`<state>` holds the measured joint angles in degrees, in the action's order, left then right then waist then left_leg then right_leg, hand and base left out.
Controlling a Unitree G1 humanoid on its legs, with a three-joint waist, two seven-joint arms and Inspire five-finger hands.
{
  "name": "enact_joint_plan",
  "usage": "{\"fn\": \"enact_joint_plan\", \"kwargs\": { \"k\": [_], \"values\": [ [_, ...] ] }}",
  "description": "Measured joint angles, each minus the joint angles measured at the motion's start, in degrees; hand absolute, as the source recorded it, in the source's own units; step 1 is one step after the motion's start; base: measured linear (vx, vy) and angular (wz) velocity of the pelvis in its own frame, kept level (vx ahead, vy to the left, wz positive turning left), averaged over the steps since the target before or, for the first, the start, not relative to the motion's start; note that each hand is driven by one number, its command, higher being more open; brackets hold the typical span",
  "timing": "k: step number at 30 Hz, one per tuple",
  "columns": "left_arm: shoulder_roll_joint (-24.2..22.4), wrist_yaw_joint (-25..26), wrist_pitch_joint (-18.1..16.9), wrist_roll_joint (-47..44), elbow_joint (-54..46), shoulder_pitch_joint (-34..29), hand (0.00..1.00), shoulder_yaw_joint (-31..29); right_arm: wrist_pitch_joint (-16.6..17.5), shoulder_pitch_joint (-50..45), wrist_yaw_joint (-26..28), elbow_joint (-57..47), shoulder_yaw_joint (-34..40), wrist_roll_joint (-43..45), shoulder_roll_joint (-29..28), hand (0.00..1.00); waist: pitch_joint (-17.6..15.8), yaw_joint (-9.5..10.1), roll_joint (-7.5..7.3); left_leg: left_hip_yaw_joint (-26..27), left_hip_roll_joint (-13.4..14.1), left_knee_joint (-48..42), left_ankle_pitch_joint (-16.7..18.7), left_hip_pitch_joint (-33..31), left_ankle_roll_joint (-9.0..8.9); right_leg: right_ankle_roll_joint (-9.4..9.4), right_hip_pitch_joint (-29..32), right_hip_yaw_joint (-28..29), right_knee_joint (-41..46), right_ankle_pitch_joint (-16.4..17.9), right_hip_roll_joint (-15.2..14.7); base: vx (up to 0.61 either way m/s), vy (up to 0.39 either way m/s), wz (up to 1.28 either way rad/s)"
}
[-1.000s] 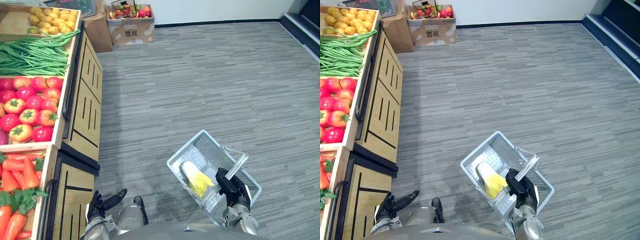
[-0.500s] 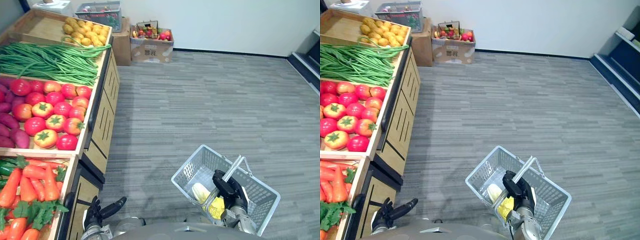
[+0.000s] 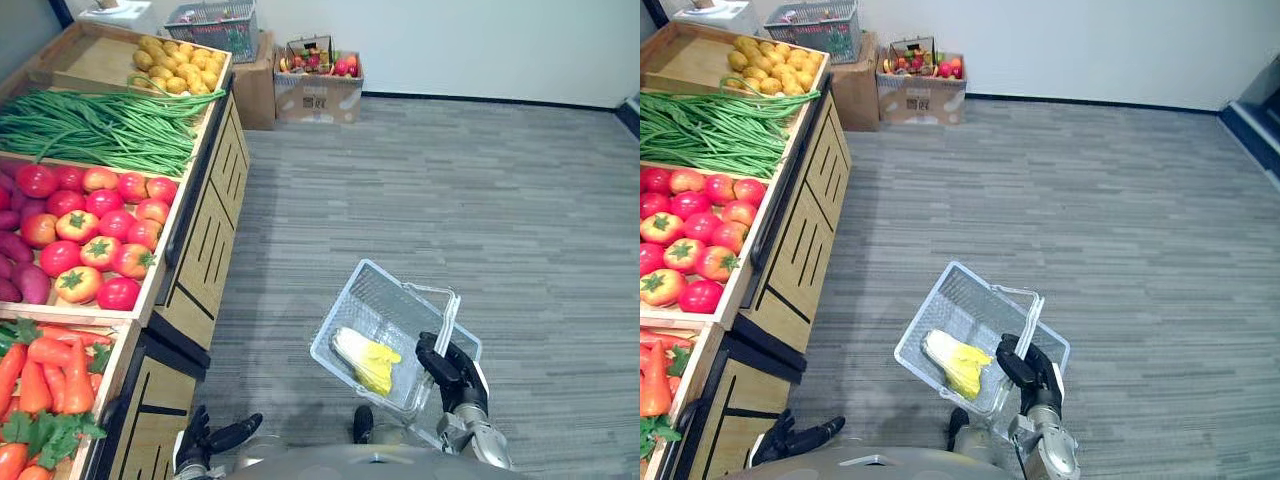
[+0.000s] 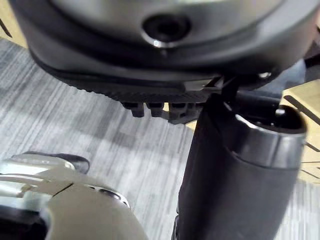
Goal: Pick vegetable in the basket
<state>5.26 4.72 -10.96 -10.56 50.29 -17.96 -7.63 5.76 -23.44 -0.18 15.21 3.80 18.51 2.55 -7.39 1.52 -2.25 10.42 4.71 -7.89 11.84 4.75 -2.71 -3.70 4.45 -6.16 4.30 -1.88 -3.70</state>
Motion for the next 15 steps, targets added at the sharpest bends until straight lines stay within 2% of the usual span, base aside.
{"fn": "enact_joint_plan", "kwargs": {
  "k": [1, 2, 15],
  "values": [
    [-0.1, 0.0, 0.0, 0.0, 0.0, 0.0, 1.00, -0.1, 0.0, 0.0, 0.1, 0.0, 0.0, 0.1, 0.0, 0.00, 0.1, 0.00, 0.25, 0.0, 0.2, 0.4, -0.3, 0.3, -0.23, 0.12, -0.2, -0.1, -0.6, -0.2, 0.2, 0.06, -0.050, -0.02],
    [0.0, 0.2, 0.0, -0.1, 2.0, 0.8, 1.00, 0.0, 0.0, -2.6, -0.7, 0.2, 0.7, 1.0, -0.3, 0.00, 0.9, -0.04, 0.11, -0.7, -1.3, 3.2, -1.3, 2.6, -0.15, -0.33, -4.6, 0.0, -7.5, -3.8, -0.3, 0.00, 0.000, 0.00],
    [0.2, 0.9, 0.0, -0.7, 2.0, 0.9, 1.00, -0.2, 0.0, 0.2, -3.0, 0.2, 2.3, 3.3, -0.3, 0.00, 1.1, -0.09, 0.48, -0.6, -1.2, 3.2, -1.3, 2.6, -0.15, -0.33, -4.6, 0.0, -7.4, -3.8, -0.3, 0.00, 0.000, 0.00]
  ]
}}
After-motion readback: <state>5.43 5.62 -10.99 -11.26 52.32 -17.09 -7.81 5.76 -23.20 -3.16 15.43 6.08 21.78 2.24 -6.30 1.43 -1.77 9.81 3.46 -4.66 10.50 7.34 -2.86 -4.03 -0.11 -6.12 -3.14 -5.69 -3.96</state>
